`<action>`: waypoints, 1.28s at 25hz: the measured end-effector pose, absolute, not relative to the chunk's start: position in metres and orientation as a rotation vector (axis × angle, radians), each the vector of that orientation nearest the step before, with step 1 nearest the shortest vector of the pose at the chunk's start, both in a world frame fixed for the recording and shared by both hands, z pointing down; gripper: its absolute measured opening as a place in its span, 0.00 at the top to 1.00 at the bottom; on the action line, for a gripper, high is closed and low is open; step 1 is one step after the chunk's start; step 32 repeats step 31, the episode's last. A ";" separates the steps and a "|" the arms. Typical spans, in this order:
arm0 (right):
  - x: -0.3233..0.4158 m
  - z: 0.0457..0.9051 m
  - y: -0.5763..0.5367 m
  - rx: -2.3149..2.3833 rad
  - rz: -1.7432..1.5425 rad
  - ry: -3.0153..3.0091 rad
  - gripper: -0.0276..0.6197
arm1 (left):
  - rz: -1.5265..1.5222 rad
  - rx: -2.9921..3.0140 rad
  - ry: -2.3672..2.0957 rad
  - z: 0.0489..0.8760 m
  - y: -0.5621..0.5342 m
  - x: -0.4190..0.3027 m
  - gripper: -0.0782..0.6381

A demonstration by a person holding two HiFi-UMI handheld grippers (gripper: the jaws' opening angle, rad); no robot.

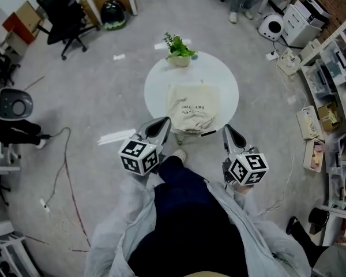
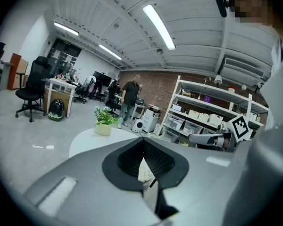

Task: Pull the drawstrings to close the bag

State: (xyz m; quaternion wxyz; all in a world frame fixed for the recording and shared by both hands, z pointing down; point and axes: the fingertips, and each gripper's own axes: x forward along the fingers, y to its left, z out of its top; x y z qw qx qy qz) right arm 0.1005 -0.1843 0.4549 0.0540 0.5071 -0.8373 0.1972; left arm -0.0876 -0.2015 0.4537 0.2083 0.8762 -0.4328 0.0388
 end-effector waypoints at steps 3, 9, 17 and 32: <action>0.097 0.458 -0.176 1.510 0.579 -2.543 0.95 | 0.132 2.431 -1.218 0.461 -0.194 -0.087 0.87; 0.088 0.461 -0.167 1.476 0.541 -2.538 0.95 | 0.168 2.440 -1.251 0.463 -0.184 -0.088 0.87; 0.089 0.458 -0.170 1.492 0.542 -2.544 0.95 | 0.189 2.447 -1.278 0.459 -0.186 -0.093 0.87; 0.088 0.463 -0.173 1.491 0.594 -2.541 0.95 | 0.213 2.446 -1.269 0.463 -0.188 -0.096 0.87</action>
